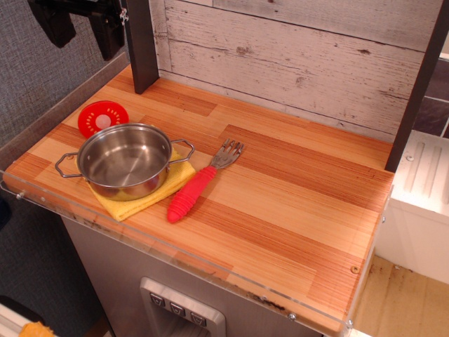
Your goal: Pick vessel from yellow cloth and keep it on the corner of the table
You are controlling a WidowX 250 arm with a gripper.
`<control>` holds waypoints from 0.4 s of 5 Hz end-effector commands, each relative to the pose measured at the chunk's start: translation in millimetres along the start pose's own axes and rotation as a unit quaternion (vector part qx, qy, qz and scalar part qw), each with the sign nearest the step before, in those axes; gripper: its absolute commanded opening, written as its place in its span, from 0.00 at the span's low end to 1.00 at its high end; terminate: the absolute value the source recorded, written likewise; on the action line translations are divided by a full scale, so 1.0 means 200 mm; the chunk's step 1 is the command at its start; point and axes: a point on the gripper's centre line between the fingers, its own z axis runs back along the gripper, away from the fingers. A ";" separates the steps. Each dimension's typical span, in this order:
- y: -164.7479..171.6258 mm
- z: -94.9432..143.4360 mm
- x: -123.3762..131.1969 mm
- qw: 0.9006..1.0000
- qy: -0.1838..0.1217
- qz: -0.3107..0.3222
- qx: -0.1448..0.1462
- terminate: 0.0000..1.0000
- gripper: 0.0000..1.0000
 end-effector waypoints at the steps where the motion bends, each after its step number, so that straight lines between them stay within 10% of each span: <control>1: 0.00 0.00 0.00 1.000 0.000 0.000 0.000 0.00 1.00; 2: 0.00 -0.01 -0.10 1.000 0.007 -0.014 0.003 0.00 1.00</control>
